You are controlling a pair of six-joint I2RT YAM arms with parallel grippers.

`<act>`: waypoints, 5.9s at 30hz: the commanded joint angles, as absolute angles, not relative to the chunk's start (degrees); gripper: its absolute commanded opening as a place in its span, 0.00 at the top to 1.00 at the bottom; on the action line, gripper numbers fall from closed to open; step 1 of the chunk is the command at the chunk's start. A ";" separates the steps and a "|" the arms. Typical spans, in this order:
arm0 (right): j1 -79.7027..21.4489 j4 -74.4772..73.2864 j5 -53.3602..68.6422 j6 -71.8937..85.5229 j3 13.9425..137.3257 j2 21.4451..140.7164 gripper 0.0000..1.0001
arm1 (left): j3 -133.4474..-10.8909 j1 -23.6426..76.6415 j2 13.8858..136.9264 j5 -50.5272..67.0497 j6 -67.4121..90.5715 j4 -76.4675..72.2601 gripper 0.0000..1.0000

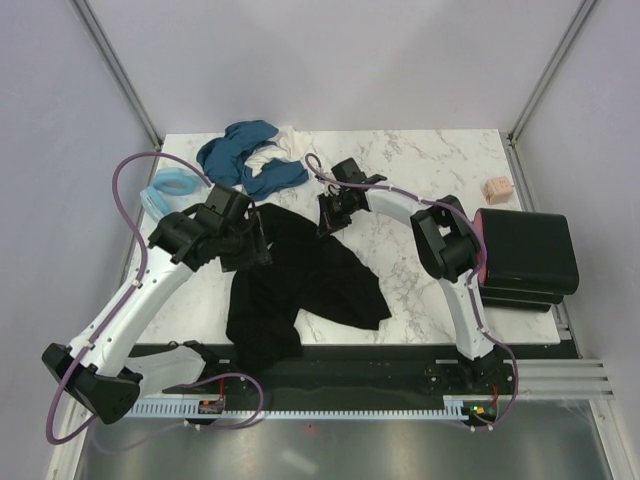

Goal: Fold and stack the t-shirts

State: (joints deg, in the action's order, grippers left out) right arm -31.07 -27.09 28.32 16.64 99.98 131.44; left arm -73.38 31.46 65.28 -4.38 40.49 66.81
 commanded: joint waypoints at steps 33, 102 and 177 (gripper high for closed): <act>-42.18 -58.97 -5.80 25.48 75.78 93.17 1.00 | -72.51 31.03 68.37 -4.48 38.85 61.53 0.40; -18.28 -40.25 6.76 15.12 76.82 96.94 0.45 | -78.49 30.15 79.63 -0.26 32.52 60.91 0.45; -14.94 -37.62 16.87 15.12 73.56 102.83 0.69 | -78.40 30.15 80.68 1.41 34.45 60.82 0.47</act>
